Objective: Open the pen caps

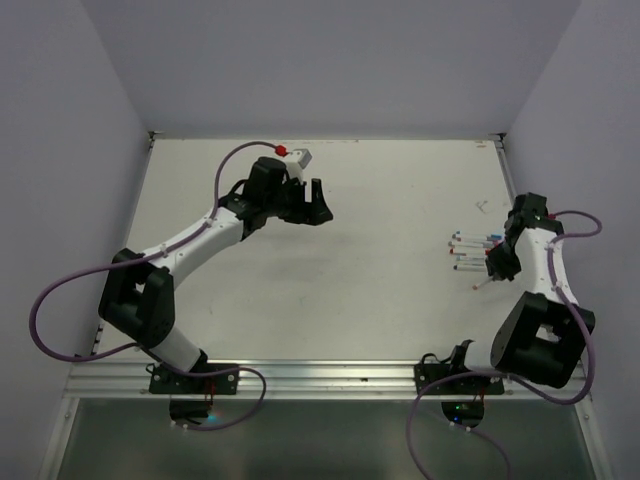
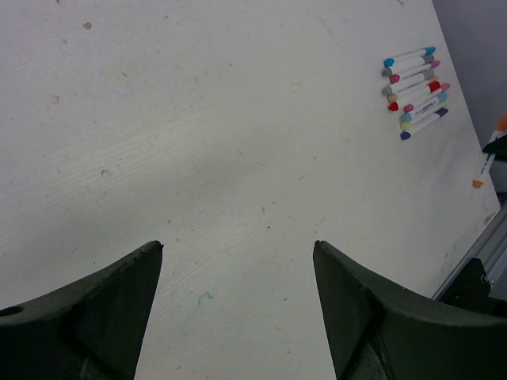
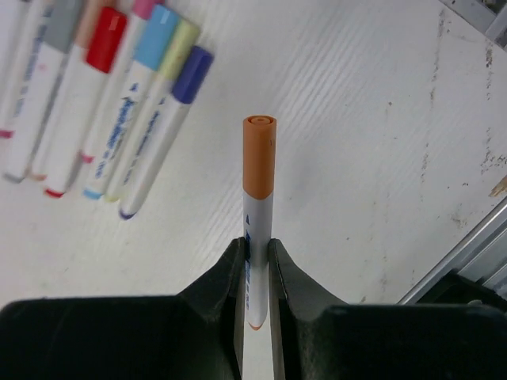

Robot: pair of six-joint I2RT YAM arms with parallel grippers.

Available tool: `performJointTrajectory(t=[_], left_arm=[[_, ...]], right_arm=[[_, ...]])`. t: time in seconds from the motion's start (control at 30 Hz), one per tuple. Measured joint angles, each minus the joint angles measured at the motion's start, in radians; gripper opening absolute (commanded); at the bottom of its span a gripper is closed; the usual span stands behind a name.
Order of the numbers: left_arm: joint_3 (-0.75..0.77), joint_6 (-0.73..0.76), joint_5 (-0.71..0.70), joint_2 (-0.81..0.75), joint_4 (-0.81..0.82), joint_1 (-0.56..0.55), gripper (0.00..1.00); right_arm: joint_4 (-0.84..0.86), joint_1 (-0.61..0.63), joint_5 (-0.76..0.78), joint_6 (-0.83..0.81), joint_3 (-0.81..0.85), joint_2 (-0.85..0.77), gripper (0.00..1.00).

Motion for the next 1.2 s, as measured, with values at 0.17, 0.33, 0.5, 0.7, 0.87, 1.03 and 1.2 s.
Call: performJointTrajectory(t=[0.17, 0.33, 0.5, 0.7, 0.87, 1.03, 1.2], left_arm=[[0.042, -0.019, 0.030, 0.000, -0.055, 0.000, 0.80], [0.067, -0.089, 0.108, 0.000, -0.060, 0.006, 0.78], [0.007, -0.196, 0.167, -0.037, -0.004, 0.015, 0.74], [-0.215, -0.379, 0.253, -0.204, 0.173, 0.046, 0.73], [-0.319, -0.503, 0.347, -0.261, 0.308, 0.064, 0.64], [-0.406, -0.553, 0.357, -0.327, 0.400, 0.063, 0.63], [-0.474, -0.567, 0.338, -0.370, 0.475, 0.043, 0.61]], right_arm=[[-0.063, 0.105, -0.023, -0.030, 0.143, -0.066, 0.00], [-0.074, 0.340, -0.114, -0.123, 0.253, -0.034, 0.00], [-0.012, 0.590, -0.245, -0.210, 0.238, -0.018, 0.00], [0.082, 0.765, -0.399, -0.336, 0.112, -0.100, 0.00], [0.127, 0.860, -0.504, -0.426, 0.012, -0.186, 0.00], [0.177, 0.970, -0.556, -0.445, 0.008, -0.214, 0.00], [0.228, 1.046, -0.568, -0.433, 0.020, -0.214, 0.00]])
